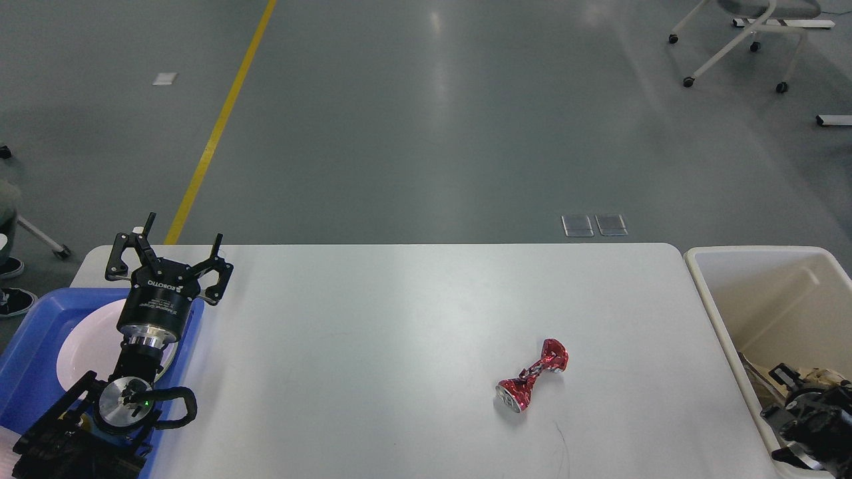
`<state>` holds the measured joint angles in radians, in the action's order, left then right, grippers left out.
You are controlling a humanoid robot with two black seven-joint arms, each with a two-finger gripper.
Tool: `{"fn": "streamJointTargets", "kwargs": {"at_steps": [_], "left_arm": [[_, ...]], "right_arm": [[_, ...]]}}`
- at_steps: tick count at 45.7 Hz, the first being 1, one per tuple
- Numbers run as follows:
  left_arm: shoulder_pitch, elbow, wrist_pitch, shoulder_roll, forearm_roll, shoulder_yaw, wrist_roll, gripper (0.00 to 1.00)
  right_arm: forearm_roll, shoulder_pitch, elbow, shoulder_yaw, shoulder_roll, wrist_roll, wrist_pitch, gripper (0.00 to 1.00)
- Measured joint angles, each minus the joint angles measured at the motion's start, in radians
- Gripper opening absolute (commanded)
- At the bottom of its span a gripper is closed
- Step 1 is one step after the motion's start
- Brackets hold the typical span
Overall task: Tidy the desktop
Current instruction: 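Open the right gripper inside the bin to release the bread, then raise the right gripper and move it over the red crushed can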
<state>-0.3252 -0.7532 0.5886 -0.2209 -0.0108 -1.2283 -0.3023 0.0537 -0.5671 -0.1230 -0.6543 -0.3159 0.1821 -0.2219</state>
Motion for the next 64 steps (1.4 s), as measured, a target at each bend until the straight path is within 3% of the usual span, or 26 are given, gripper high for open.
{"fn": "streamJointTargets", "kwargs": {"at_steps": [23, 30, 41, 47, 56, 64], "left_arm": [[0.0, 0.0, -0.001, 0.0, 0.0, 0.0, 0.0, 0.96], [0.0, 0.0, -0.001, 0.0, 0.0, 0.0, 0.0, 0.96], [0.0, 0.0, -0.001, 0.0, 0.0, 0.0, 0.002, 0.96], [0.0, 0.0, -0.001, 0.0, 0.0, 0.0, 0.002, 0.96], [0.0, 0.0, 0.0, 0.0, 0.0, 0.0, 0.002, 0.96], [0.0, 0.0, 0.0, 0.0, 0.0, 0.0, 0.002, 0.96]], "right_arm": [[-0.021, -0.011, -0.023, -0.007, -0.01, -0.004, 0.006, 1.0], [-0.036, -0.086, -0.091, -0.028, -0.063, -0.004, 0.067, 1.0], [-0.281, -0.428, -0.415, -0.057, -0.272, 0.006, 0.287, 1.0], [-0.368, -0.649, -0.553, -0.116, -0.346, 0.009, 0.468, 1.0], [-0.37, -1.02, -0.683, -0.344, -0.301, 0.008, 0.774, 1.0], [-0.366, -1.295, -0.833, -0.444, -0.234, 0.008, 0.955, 1.0]]}}
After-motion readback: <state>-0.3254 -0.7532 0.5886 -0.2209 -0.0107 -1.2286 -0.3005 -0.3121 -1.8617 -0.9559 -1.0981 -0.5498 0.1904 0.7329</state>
